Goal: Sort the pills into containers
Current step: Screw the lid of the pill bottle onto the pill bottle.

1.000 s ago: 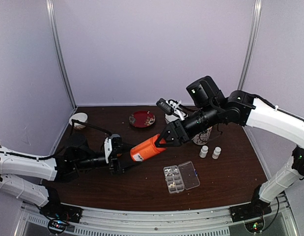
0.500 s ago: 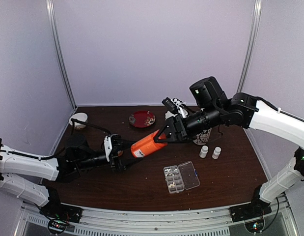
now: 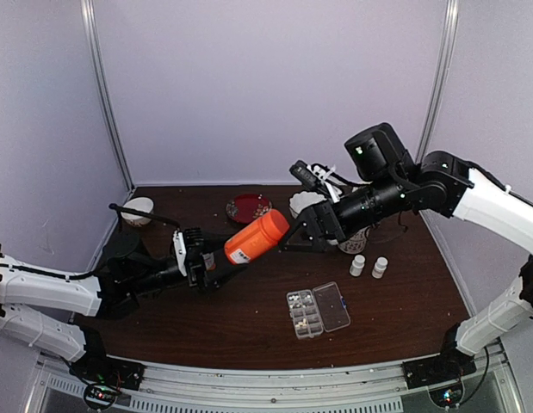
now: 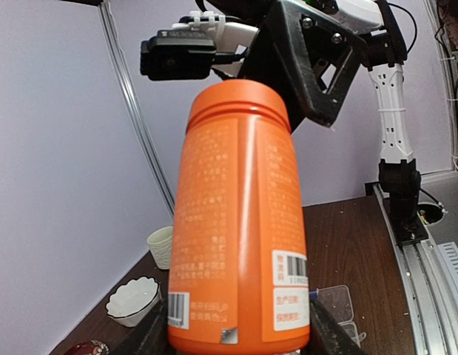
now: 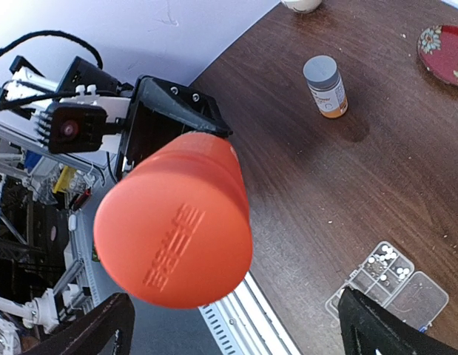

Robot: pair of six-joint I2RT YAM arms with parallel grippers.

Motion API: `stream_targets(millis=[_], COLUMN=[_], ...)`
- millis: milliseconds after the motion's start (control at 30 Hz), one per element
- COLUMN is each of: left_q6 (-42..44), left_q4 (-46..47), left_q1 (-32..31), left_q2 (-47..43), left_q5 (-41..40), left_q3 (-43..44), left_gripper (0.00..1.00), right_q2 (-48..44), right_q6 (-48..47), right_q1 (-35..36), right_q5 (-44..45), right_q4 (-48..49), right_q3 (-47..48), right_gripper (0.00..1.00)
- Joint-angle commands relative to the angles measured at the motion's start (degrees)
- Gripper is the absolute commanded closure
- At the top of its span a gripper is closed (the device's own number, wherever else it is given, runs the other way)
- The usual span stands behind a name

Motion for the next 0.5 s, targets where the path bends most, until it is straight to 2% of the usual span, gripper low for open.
stream_targets(millis=[0, 133, 200, 300, 400, 467], left_q6=[-1.0, -2.1, -2.7, -3.8, -5.6, -6.9], left_q4=[4.0, 4.2, 4.6, 5.0, 6.1, 7.1], left_q1=[-0.2, -0.1, -0.2, -0.1, -0.1, -0.2], left_q2=[-1.3, -1.0, -0.7, -0.4, 0.0, 0.5], left_q5=[-0.3, 1.0, 1.7, 2.5, 2.8, 3.9], left_q3=[0.0, 0.3, 0.3, 0.4, 0.3, 0.3], left_gripper=[1.00, 1.00, 1.00, 1.00, 1.00, 1.00], right_q2=[-5.4, -13.8, -17.4, -21.3, -21.1, -19.8], right_q6=[-15.3, -22.2, -25.5, -32.4, -43.4, -46.9], right_q1=[0.0, 0.0, 0.0, 0.0, 0.0, 0.0], right_q5=[2.4, 7.8, 11.7, 10.3, 6.8, 7.6], right_q4=[-1.2, 11.1, 13.3, 19.2, 16.8, 14.7], right_q3=[0.3, -8.8, -11.3, -15.9, -15.7, -14.2], right_gripper=[0.00, 0.00, 0.00, 0.00, 0.03, 0.04])
